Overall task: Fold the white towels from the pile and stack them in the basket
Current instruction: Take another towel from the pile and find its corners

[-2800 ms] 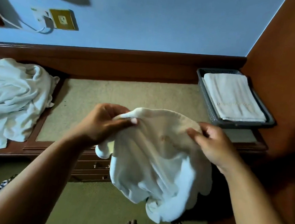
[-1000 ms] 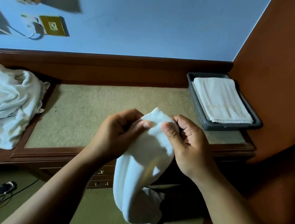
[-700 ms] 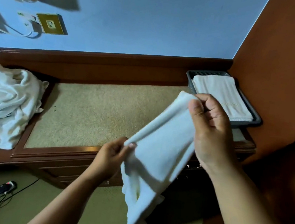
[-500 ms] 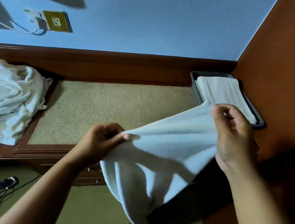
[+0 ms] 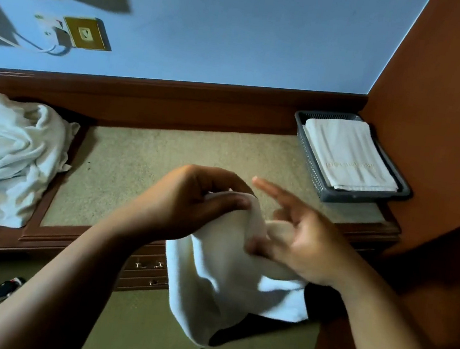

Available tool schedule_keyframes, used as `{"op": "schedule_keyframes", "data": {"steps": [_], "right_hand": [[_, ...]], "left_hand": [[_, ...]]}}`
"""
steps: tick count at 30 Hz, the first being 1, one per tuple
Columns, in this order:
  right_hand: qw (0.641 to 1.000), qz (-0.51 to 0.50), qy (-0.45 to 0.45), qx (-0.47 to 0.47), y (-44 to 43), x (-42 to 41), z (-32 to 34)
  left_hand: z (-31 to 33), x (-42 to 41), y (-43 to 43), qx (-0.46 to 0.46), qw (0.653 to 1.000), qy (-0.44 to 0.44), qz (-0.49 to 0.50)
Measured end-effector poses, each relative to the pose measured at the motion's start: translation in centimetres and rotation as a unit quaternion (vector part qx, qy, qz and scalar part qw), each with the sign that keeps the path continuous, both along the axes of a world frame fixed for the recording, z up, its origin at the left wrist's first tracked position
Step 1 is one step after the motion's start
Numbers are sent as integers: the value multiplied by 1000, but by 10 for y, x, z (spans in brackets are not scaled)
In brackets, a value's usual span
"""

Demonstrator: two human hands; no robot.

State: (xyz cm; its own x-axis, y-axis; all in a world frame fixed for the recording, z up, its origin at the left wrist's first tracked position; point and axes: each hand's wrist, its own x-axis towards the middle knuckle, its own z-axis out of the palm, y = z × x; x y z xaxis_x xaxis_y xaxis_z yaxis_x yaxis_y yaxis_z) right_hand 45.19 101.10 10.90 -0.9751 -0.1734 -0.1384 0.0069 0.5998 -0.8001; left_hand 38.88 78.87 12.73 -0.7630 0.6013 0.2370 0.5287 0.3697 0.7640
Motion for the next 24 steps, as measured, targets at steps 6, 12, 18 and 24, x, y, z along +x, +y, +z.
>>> {"op": "schedule_keyframes", "data": {"steps": [6, 12, 18, 24], "right_hand": [[963, -61, 215, -150, -18, -2, 7], [846, -203, 315, -380, 5, -11, 44], [955, -203, 214, -18, 70, -16, 22], [973, -22, 231, 9, -14, 1, -27]], "left_hand": [[-18, -12, 3, 98, 993, -64, 12], [-131, 11, -9, -104, 972, -209, 2], [-159, 0, -60, 120, 918, -229, 299], [-86, -28, -35, 150, 971, -177, 60]]}}
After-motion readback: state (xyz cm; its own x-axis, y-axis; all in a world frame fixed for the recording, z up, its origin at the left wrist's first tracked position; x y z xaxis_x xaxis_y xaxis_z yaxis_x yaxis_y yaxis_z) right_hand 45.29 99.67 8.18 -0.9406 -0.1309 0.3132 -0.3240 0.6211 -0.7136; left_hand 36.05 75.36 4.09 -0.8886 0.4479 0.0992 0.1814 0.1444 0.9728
